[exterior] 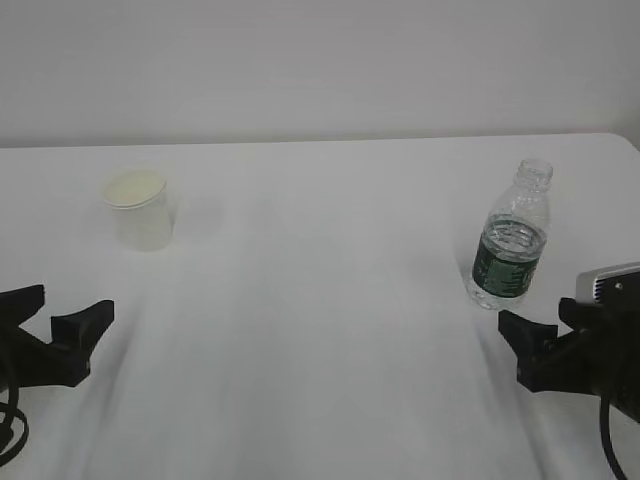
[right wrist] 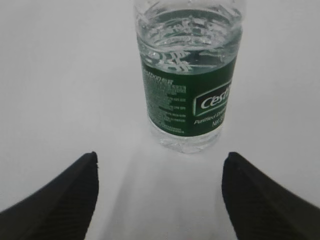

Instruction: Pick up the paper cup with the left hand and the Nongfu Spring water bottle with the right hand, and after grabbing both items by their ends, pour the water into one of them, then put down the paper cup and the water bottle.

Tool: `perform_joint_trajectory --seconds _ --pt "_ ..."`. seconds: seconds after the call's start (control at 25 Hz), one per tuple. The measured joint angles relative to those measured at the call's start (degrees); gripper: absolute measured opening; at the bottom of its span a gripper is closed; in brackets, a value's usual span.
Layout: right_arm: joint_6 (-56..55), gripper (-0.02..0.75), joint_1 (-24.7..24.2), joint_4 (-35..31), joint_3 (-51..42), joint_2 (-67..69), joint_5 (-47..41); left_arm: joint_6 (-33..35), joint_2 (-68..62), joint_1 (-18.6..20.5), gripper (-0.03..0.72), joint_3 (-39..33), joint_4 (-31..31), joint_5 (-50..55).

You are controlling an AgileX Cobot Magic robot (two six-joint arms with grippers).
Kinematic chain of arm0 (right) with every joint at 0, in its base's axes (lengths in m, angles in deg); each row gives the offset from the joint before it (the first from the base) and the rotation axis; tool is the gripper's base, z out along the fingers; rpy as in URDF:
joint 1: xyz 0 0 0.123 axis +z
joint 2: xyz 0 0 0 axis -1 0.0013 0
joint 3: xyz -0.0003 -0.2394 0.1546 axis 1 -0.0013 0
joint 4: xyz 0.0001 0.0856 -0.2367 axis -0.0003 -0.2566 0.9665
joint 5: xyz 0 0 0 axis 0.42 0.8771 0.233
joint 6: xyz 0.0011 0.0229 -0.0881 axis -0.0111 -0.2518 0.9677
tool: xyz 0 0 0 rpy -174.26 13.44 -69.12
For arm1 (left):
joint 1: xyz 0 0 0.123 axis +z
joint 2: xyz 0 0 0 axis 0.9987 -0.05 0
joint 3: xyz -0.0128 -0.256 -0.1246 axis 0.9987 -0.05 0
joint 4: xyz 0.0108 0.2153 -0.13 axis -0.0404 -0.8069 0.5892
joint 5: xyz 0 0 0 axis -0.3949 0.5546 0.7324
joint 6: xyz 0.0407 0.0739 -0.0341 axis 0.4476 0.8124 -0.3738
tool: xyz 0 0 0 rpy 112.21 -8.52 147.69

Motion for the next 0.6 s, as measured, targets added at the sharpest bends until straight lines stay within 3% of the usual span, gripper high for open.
perform_joint_trajectory --seconds 0.6 --pt "2.41 0.587 0.0 -0.23 4.7 2.41 0.12 0.0 -1.52 0.0 0.596 0.0 0.07 0.0"
